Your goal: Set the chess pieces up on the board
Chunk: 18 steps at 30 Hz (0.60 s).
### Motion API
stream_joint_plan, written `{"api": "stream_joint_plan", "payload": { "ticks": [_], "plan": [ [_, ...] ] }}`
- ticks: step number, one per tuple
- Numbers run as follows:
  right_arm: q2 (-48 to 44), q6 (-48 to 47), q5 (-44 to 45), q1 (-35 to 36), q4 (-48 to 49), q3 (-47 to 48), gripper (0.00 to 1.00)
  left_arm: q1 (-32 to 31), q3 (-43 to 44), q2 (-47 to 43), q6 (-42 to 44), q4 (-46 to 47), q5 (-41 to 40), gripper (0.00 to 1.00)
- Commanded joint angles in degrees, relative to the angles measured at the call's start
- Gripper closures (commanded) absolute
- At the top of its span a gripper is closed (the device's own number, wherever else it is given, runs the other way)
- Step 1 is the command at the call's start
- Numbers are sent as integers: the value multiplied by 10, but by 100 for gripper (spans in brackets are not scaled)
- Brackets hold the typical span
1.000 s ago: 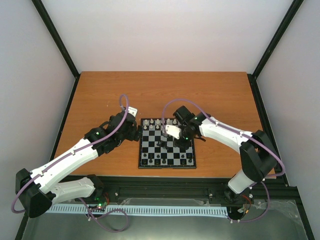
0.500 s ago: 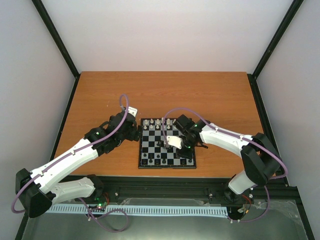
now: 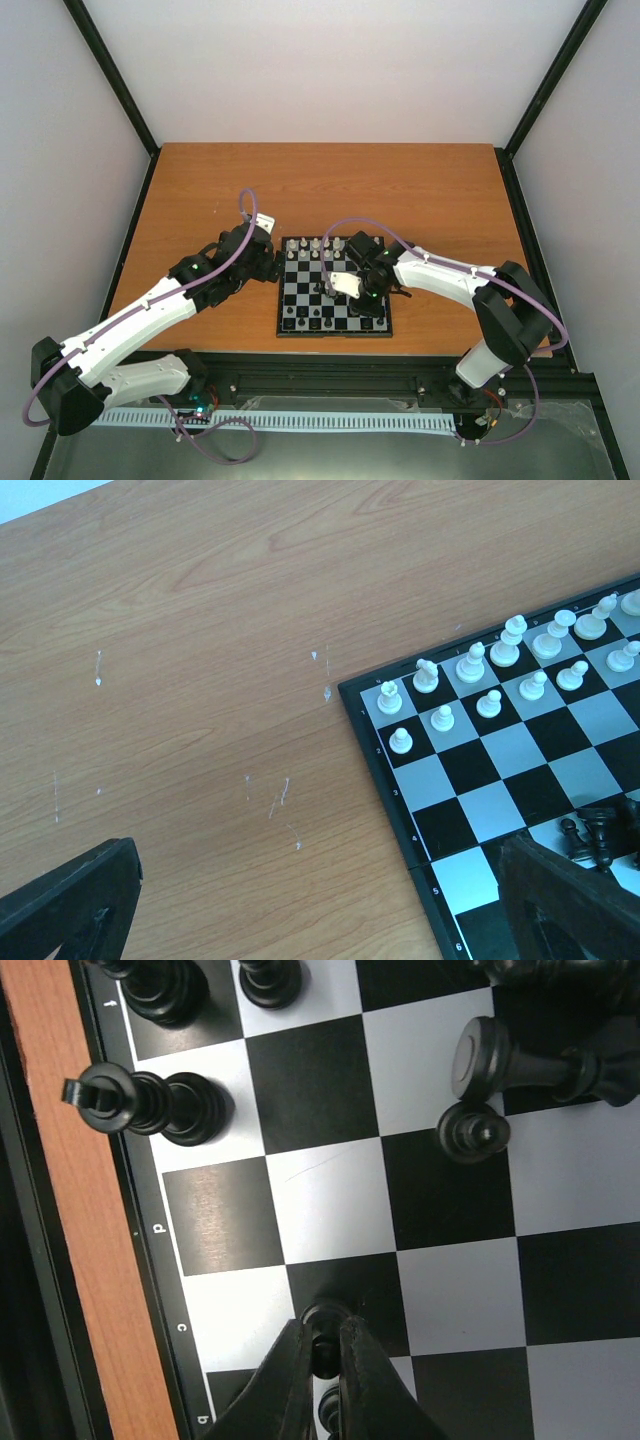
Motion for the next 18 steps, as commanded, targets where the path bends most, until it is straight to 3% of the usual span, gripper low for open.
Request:
{"api": "stream_joint_plan", "payload": {
  "ticks": [1, 11, 18],
  "plan": [
    [5, 7, 16, 7, 14, -2, 95, 5, 24, -1, 10, -7, 5, 0],
    [-24, 14, 7, 3, 7, 9, 70, 5, 23, 4, 10, -7, 7, 0],
    [-149, 26, -48, -94, 9, 1, 63, 5, 27, 23, 34, -2, 90, 3]
  ]
}}
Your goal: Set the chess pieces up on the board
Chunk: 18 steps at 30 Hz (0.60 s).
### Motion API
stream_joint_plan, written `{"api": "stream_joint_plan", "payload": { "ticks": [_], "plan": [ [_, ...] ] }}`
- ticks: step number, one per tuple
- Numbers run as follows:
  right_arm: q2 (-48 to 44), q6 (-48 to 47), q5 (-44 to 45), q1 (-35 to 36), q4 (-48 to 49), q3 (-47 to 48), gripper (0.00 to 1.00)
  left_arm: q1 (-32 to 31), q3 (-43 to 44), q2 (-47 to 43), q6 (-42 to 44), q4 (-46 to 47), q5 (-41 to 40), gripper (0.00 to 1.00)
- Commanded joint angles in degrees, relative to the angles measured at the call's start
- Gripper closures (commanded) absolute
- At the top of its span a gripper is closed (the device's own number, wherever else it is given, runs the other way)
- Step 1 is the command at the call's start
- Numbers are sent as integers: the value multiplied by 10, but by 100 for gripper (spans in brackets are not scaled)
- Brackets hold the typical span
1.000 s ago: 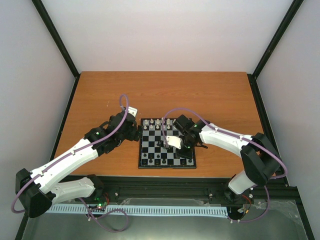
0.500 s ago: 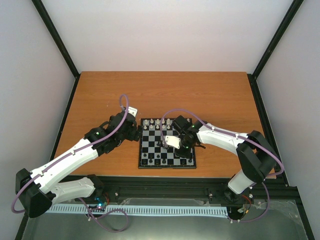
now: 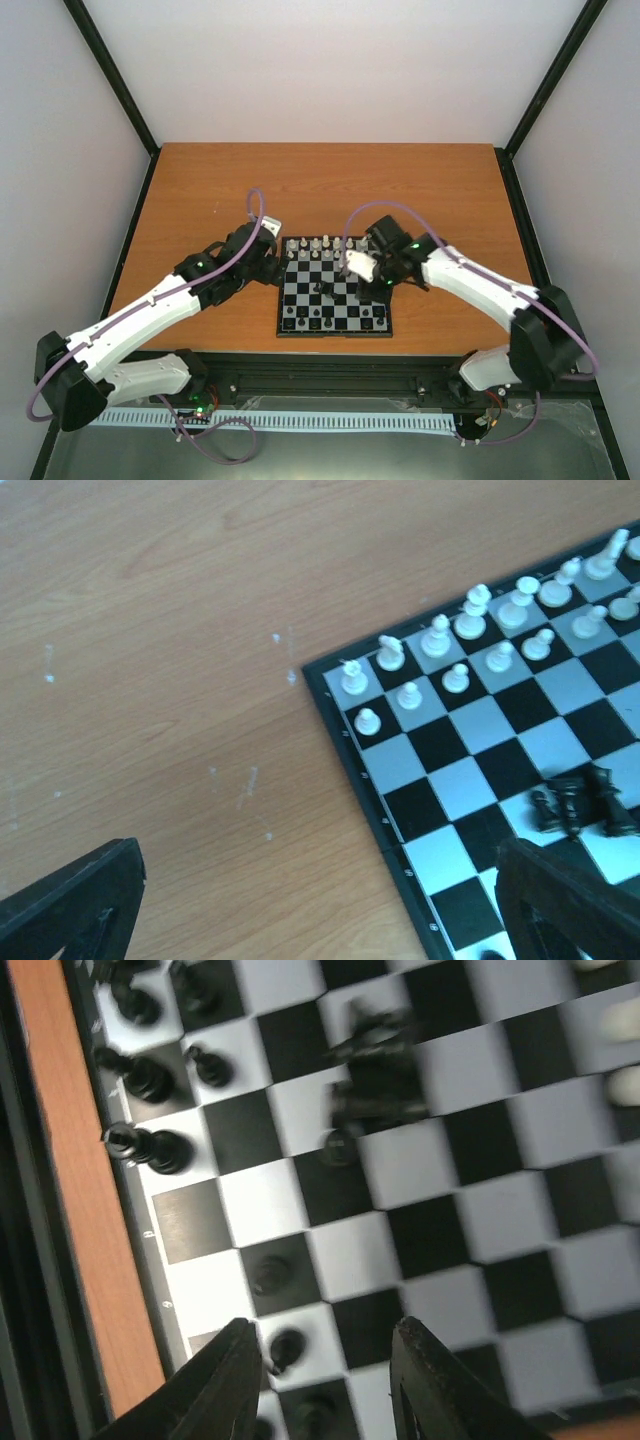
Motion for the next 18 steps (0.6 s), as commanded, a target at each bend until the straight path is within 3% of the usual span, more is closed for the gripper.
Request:
{"api": "stream_joint_plan", "payload": {
  "ticks": [1, 9, 14, 18],
  "plan": [
    [-98, 18, -35, -70, 21, -9, 62, 5, 28, 12, 33, 0, 84, 7],
    [-187, 44, -5, -134, 71, -53, 57, -13, 61, 106, -22, -18, 229, 36],
    [-176, 44, -17, -139, 71, -56, 57, -70, 74, 192, -50, -2, 192, 43],
    [-162, 41, -27, -139, 66, -54, 57, -80, 79, 249, -67, 22, 182, 46]
  ]
}}
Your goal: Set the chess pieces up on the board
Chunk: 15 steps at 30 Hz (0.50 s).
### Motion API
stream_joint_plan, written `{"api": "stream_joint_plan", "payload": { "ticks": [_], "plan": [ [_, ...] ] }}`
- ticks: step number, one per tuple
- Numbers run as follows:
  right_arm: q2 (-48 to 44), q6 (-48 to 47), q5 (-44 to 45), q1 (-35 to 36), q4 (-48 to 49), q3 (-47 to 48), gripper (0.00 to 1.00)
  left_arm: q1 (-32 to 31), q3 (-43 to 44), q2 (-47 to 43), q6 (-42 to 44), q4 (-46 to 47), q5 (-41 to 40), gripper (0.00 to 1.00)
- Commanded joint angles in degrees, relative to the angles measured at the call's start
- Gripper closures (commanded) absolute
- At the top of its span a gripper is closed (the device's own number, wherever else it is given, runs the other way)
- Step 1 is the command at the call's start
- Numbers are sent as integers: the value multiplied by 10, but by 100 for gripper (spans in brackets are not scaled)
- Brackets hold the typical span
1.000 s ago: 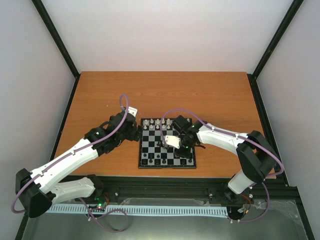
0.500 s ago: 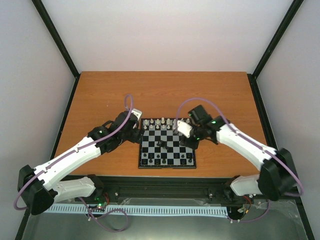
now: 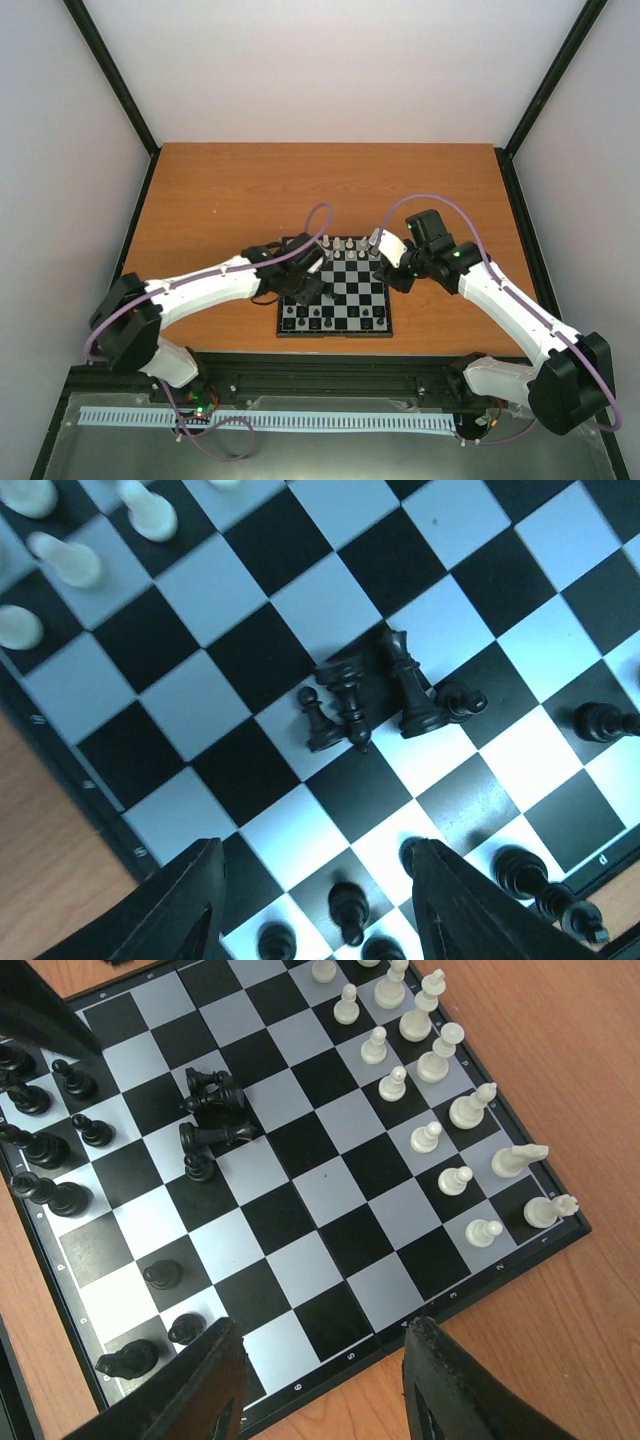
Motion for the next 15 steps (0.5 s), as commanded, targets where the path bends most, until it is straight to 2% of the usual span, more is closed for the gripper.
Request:
{"api": "stream_joint_plan", "payload": {
  "ticks": [1, 8, 15],
  "plan": [
    [12, 2, -16, -6, 10, -1, 57, -10, 31, 48, -34, 29, -7, 47],
    [9, 1, -8, -6, 12, -3, 57, -10, 49, 118, -35, 38, -33, 56],
    [18, 1, -7, -6, 11, -3, 56, -10, 59, 144, -41, 46, -50, 58]
  ]
}}
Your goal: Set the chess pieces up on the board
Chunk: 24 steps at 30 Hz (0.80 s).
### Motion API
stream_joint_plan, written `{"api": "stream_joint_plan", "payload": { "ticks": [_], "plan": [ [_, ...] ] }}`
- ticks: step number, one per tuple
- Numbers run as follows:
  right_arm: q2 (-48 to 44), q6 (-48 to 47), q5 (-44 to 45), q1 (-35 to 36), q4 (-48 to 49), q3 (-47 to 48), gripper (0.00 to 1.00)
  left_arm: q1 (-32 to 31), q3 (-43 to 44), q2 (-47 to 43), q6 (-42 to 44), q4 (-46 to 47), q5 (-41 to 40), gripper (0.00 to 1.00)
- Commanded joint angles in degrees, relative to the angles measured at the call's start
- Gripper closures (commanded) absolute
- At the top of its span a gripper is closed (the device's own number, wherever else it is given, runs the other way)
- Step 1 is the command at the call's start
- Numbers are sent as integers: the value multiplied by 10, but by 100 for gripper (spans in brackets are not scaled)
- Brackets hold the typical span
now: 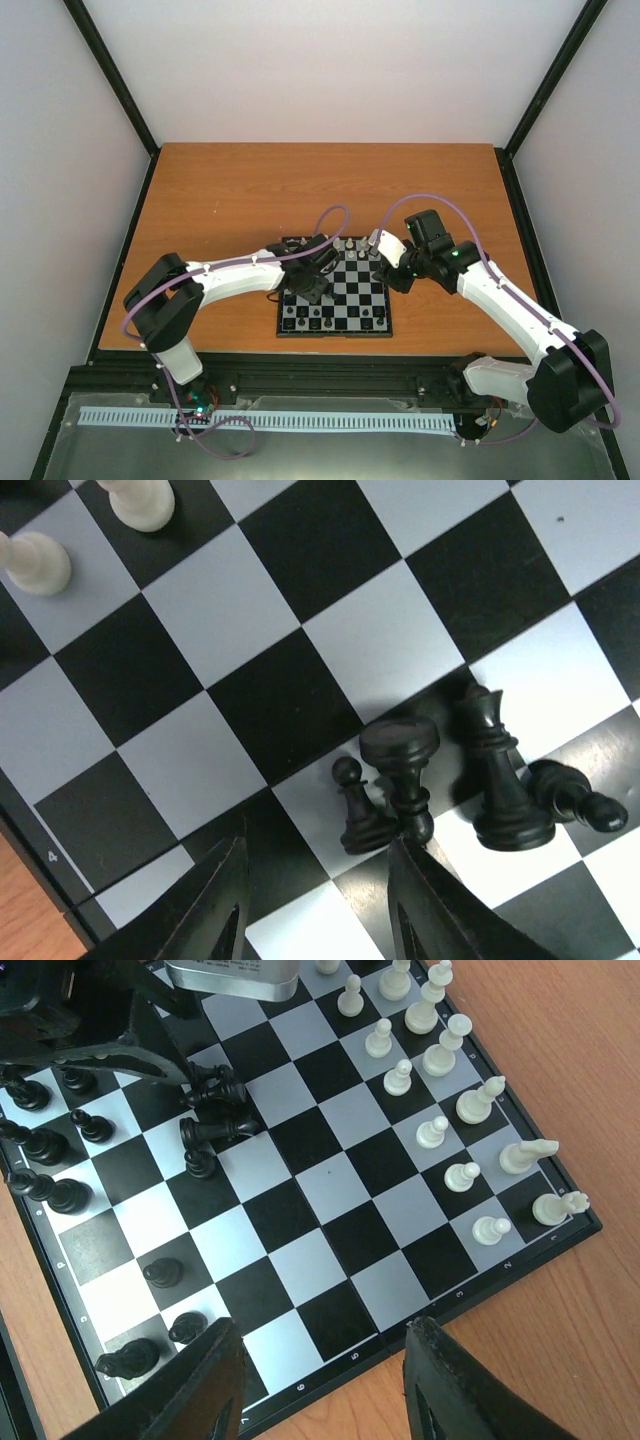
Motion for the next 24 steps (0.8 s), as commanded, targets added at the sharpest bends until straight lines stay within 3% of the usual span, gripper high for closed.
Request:
{"api": "stream_joint_plan", "payload": {
  "ticks": [1, 24],
  "plan": [
    [8, 0, -5, -6, 10, -3, 56, -1, 27, 12, -13, 18, -15, 58],
    [21, -6, -14, -6, 1, -2, 56, 0, 51, 71, -31, -26, -34, 66]
  ]
}}
